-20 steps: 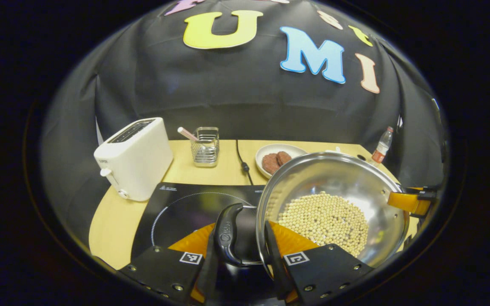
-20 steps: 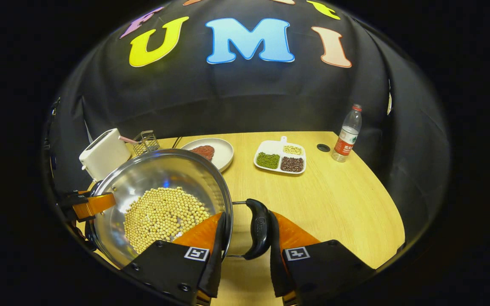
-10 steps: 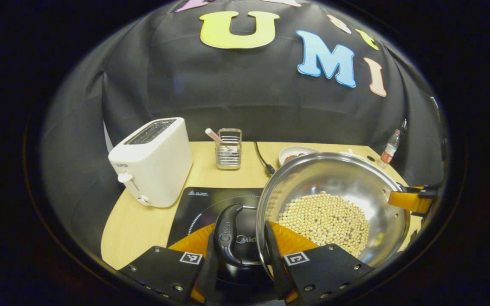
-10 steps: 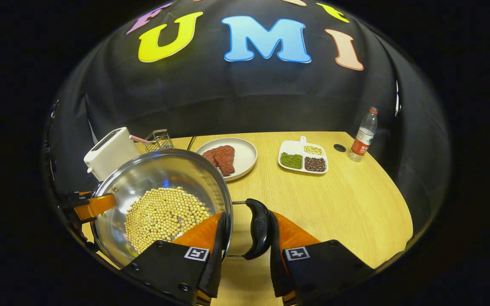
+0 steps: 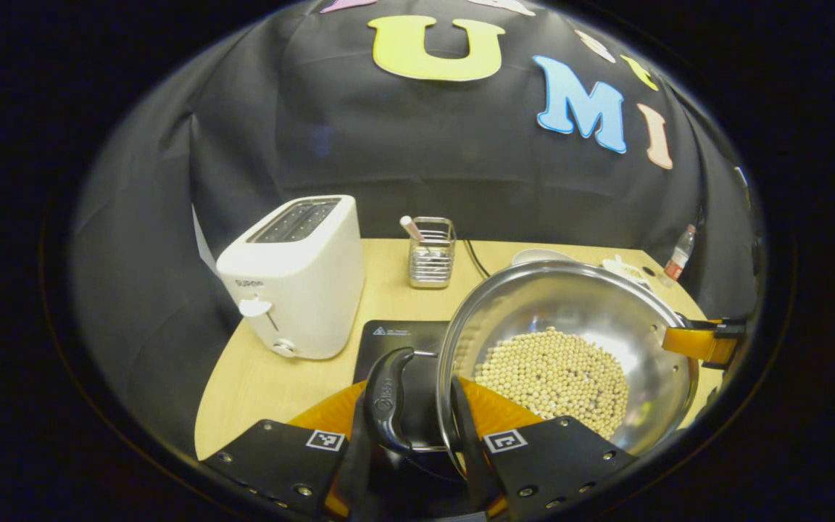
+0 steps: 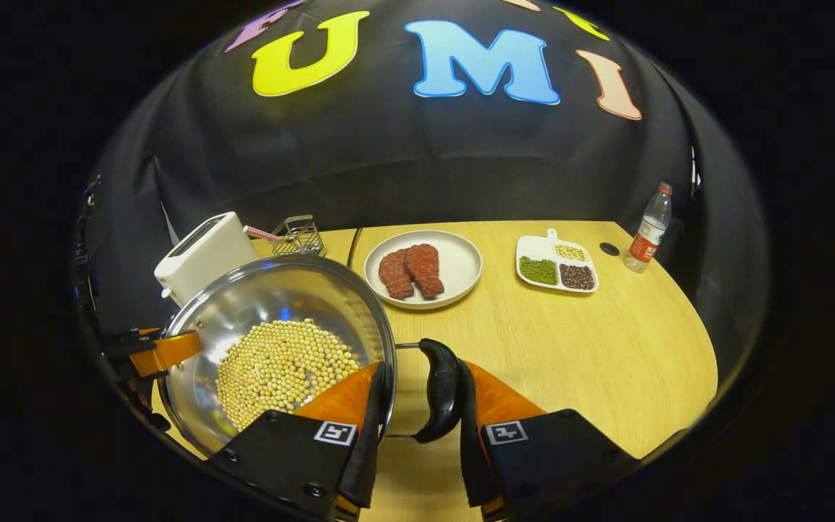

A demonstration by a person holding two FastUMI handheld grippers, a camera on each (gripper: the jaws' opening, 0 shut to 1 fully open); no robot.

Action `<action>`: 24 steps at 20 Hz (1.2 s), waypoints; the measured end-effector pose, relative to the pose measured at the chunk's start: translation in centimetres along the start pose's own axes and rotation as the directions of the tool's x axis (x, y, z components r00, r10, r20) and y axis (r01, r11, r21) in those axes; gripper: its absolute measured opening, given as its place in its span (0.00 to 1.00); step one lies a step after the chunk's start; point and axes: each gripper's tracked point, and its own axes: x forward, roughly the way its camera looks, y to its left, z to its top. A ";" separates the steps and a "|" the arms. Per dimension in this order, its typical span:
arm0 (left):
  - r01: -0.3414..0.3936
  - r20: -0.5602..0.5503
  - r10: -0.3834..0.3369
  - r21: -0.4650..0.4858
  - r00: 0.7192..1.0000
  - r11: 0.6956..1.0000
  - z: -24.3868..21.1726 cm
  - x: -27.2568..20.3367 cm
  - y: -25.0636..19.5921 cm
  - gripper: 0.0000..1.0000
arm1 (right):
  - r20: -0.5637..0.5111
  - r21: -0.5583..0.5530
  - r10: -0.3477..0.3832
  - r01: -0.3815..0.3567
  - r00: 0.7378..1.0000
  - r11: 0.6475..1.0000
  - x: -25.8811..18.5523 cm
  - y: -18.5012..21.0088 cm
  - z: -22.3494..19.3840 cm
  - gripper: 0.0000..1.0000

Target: First push the handle of the pot to place it horizontally, then grasp the pot with both hands and set it on the induction cooktop.

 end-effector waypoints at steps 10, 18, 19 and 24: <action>-0.013 -0.016 0.013 -0.002 1.000 1.000 -0.9 1.3 4.9 0.54 | -0.033 -0.001 0.030 -0.030 0.999 1.000 1.6 4.3 -0.8 0.50; -0.001 -0.021 0.001 0.000 1.000 1.000 -1.1 1.6 6.0 0.54 | -0.040 0.002 0.041 -0.041 0.998 0.999 1.8 5.1 -1.0 0.47; -0.005 -0.014 0.005 0.001 1.000 1.000 -1.1 1.5 6.1 0.56 | -0.037 0.001 0.044 -0.044 0.998 0.999 1.9 5.1 -1.0 0.48; -0.071 0.032 0.070 0.033 0.997 0.997 -1.0 0.8 6.2 0.65 | 0.024 -0.016 0.059 -0.059 0.998 0.998 1.0 4.8 -0.1 0.63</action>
